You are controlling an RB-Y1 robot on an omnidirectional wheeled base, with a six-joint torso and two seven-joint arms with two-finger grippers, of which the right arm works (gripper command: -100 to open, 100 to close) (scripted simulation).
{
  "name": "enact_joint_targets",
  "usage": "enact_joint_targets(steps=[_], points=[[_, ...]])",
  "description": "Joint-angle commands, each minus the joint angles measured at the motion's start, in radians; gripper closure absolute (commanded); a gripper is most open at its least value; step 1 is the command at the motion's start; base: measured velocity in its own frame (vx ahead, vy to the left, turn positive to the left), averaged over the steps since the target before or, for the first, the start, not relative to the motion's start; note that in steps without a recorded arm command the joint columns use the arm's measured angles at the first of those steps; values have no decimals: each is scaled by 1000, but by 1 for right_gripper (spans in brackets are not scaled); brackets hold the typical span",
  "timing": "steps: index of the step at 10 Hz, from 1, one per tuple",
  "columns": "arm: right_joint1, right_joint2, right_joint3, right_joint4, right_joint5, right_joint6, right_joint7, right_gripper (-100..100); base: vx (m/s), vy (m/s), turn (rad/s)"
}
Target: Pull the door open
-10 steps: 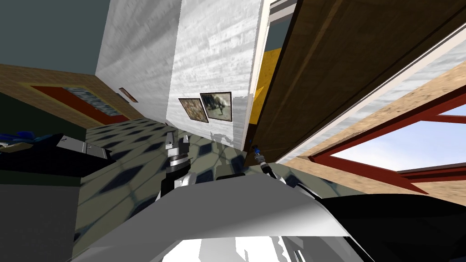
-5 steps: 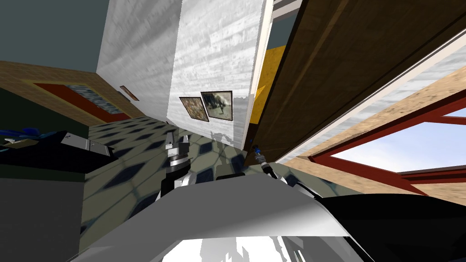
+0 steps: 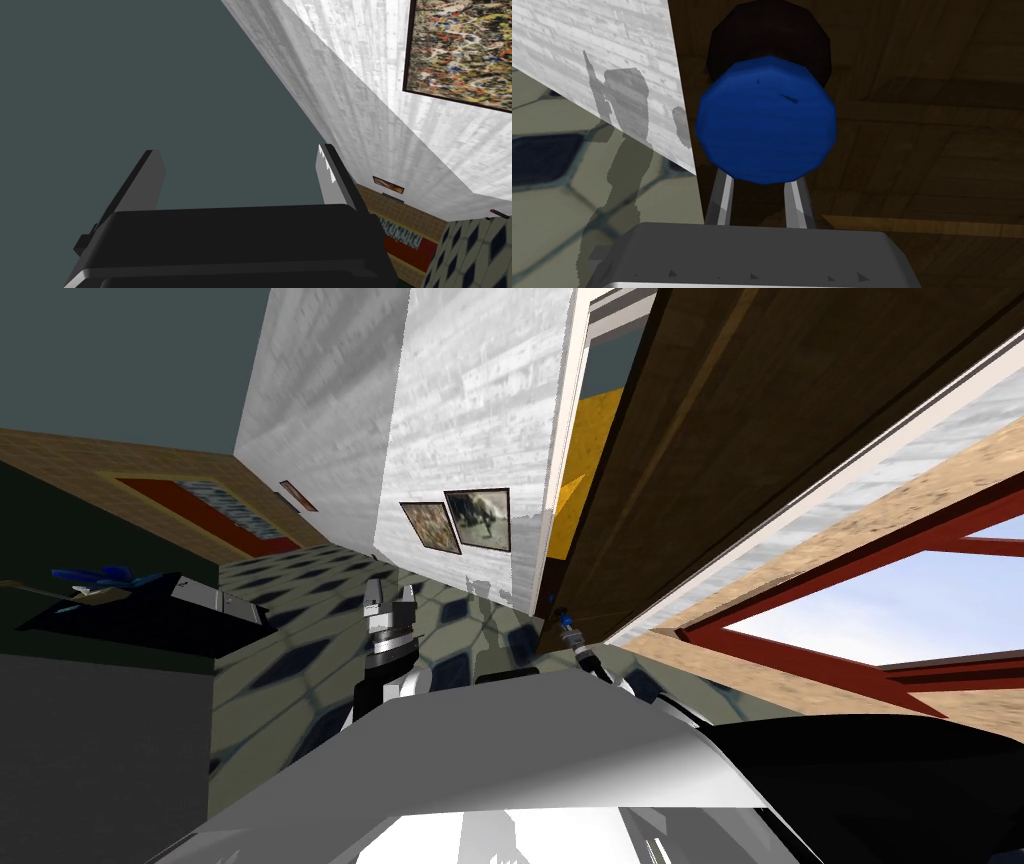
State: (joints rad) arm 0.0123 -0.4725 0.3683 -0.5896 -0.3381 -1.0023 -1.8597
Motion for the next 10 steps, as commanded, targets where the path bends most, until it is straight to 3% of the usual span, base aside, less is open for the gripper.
enact_joint_targets(steps=[1, 6, 10], points=[[-29, -5, -8, 29, -2, -43, -9, 100, -11, 8, -5], [-21, -19, 4, 27, 5, -65, -27, 100, -39, -17, 25], [-21, -19, 4, 27, 5, -65, -27, 100, -19, -3, -3]])
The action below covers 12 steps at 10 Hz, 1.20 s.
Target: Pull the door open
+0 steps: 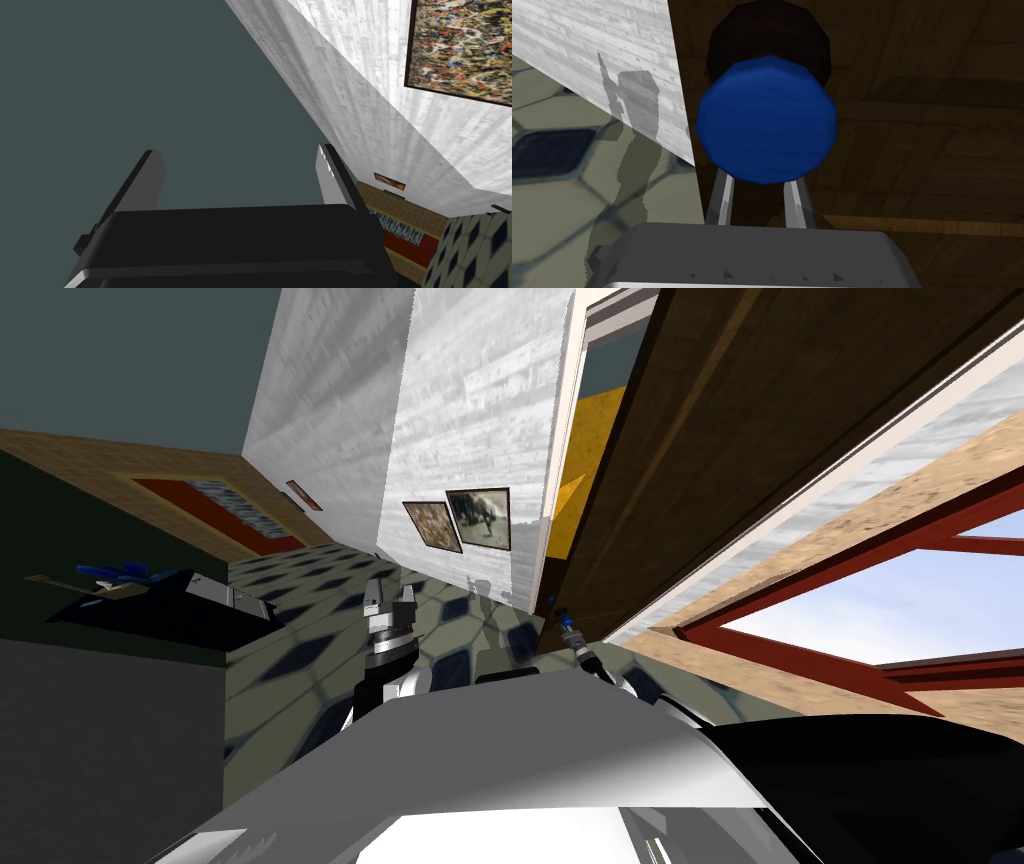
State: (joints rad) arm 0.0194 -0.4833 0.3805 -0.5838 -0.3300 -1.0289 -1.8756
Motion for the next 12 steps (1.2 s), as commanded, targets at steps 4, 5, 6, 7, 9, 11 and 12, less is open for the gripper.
enact_joint_targets(steps=[4, 5, 6, 7, 9, 11, 12], points=[[-27, -10, -7, 21, -2, -41, -12, 100, -2, 0, 0], [-27, -10, -7, 21, -2, -41, -12, 100, -10, -4, 15], [-22, 4, 5, 46, 4, -26, -14, 100, 7, -4, 16], [-8, -8, 15, 51, 9, -52, -27, 100, -98, -47, 176], [-5, -12, 17, 53, 10, -62, -31, 100, -129, -64, 61], [5, -26, 25, 57, 14, -95, -44, 100, -137, -52, 103], [9, -31, 27, 59, 16, -107, -48, 100, -132, -50, 88]])
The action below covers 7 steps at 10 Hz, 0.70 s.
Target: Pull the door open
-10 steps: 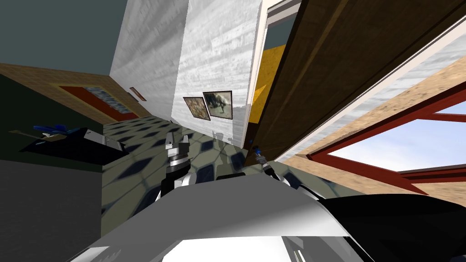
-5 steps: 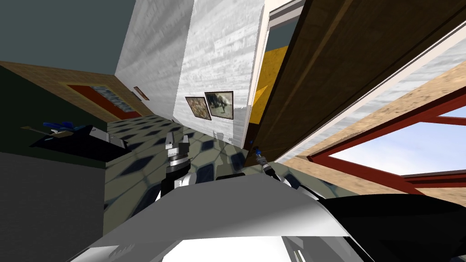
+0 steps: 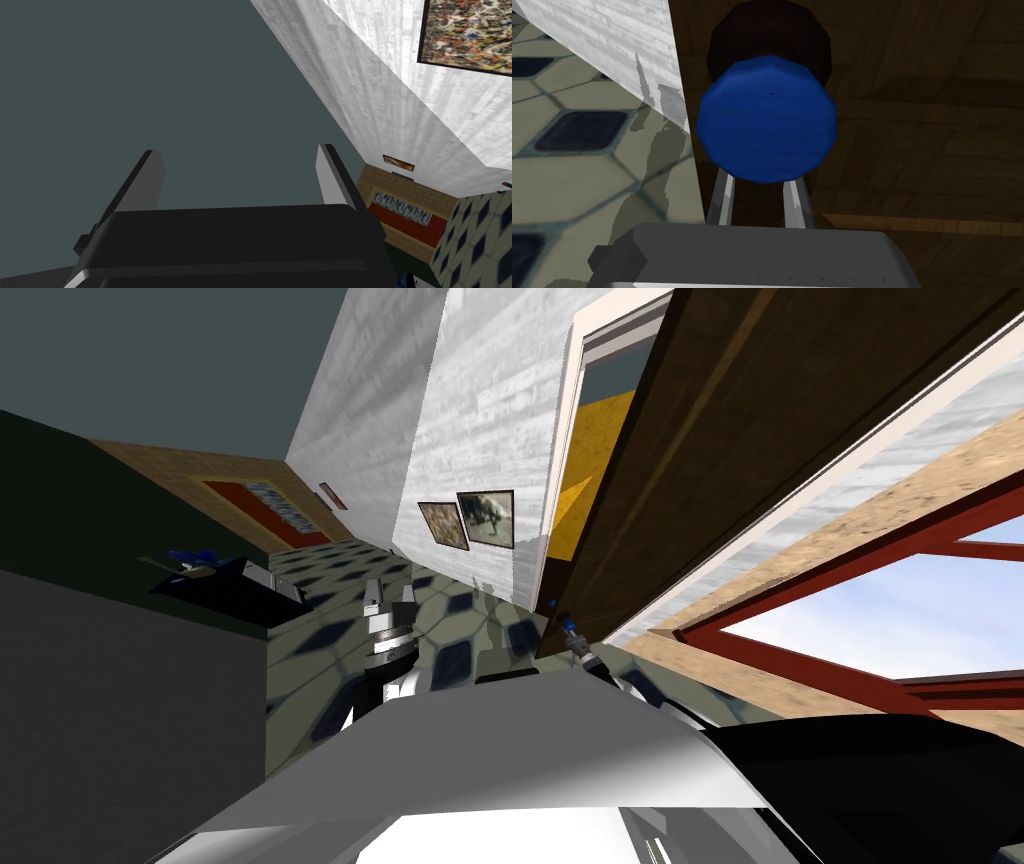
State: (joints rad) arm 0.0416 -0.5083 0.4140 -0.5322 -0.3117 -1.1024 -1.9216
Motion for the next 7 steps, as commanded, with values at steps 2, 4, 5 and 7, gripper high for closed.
enact_joint_targets(steps=[2, 4, 5, 7], points=[[-10, -11, -4, 9, -1, -46, -7, 100, -64, -28, 26], [-10, -11, -4, 9, -1, -46, -7, 100, -24, -12, 11], [-10, -11, -4, 9, -1, -46, -7, 100, 7, 0, -3], [0, -24, 4, 13, 3, -79, -20, 100, -88, -44, 107]])
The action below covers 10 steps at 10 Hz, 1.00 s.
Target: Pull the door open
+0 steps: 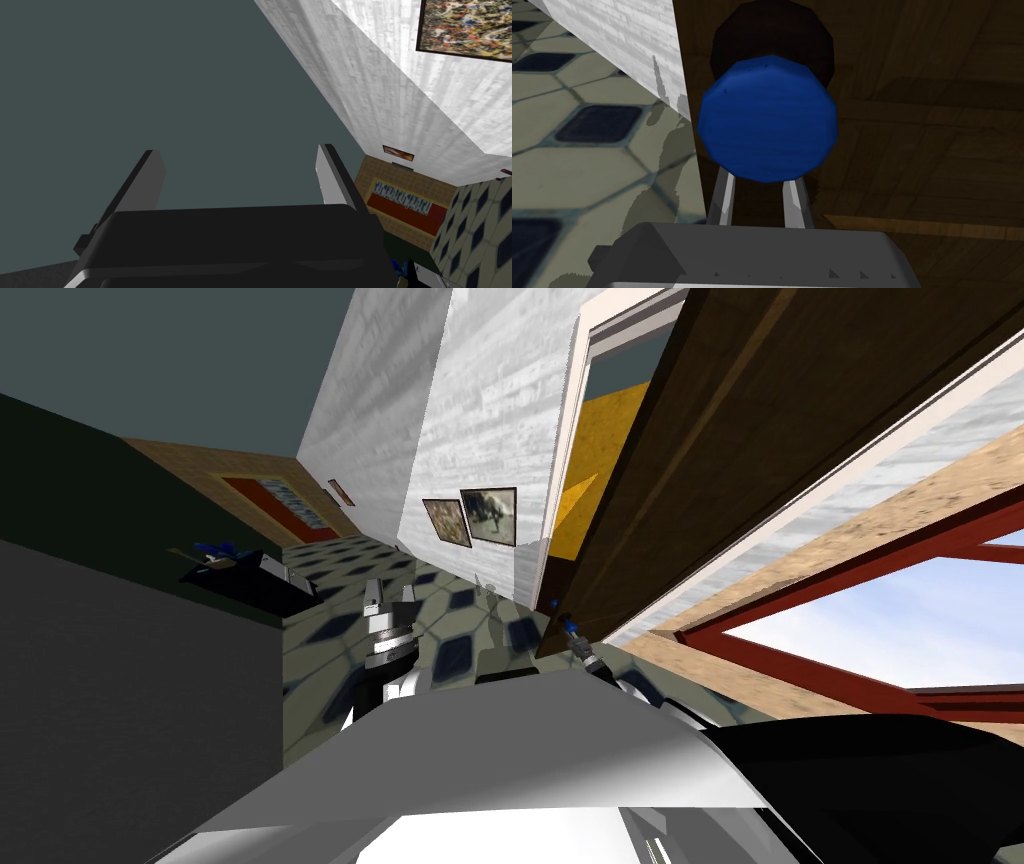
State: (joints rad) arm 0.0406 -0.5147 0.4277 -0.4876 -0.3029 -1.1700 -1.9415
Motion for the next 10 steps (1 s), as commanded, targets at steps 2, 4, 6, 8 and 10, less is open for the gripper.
enact_joint_targets(steps=[2, 4, 6, 8, 10], points=[[3, -22, -8, -30, -4, -21, -4, 100, -77, -25, 30], [6, -25, -6, -29, -3, -29, -7, 100, -70, -25, 38], [8, -29, -4, -15, -2, -37, -10, 100, -40, -13, 22], [12, -34, -1, -31, -1, -43, -16, 100, -58, -22, 39], [21, -20, 14, -10, 7, -26, -16, 100, -16, -10, 11]])
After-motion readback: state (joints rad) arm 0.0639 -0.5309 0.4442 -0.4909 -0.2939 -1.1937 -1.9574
